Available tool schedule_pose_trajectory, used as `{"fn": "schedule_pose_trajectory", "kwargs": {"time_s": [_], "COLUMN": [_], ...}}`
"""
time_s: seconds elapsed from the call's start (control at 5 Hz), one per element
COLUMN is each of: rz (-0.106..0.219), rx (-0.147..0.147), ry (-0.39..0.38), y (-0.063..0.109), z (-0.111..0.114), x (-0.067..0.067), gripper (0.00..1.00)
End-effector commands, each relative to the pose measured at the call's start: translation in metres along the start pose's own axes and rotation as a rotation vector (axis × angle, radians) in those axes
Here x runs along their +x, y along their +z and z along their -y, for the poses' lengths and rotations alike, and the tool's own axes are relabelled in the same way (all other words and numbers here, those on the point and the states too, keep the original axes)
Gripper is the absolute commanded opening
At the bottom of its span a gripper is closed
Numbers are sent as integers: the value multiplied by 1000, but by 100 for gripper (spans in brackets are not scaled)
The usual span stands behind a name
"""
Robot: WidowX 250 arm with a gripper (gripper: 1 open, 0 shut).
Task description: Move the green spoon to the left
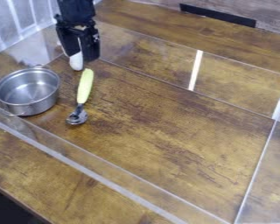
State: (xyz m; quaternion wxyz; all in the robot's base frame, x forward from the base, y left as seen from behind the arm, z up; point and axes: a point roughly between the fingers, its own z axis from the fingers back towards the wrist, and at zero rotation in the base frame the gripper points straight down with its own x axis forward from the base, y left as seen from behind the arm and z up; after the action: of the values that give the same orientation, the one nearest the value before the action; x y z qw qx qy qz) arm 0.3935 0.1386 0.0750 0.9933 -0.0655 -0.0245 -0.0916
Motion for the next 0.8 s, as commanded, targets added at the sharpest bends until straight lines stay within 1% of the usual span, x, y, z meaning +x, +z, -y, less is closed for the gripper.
{"fn": "schedule_pose_trajectory", "kwargs": {"time_s": [0.0,0.2,0.6], "rz": [61,63,60], "rx": [45,45,45], "ry": [12,8,41], "y": [26,24,37], "z": [-7,-2,3], "x": [6,10,13], "gripper": [100,100,100]}}
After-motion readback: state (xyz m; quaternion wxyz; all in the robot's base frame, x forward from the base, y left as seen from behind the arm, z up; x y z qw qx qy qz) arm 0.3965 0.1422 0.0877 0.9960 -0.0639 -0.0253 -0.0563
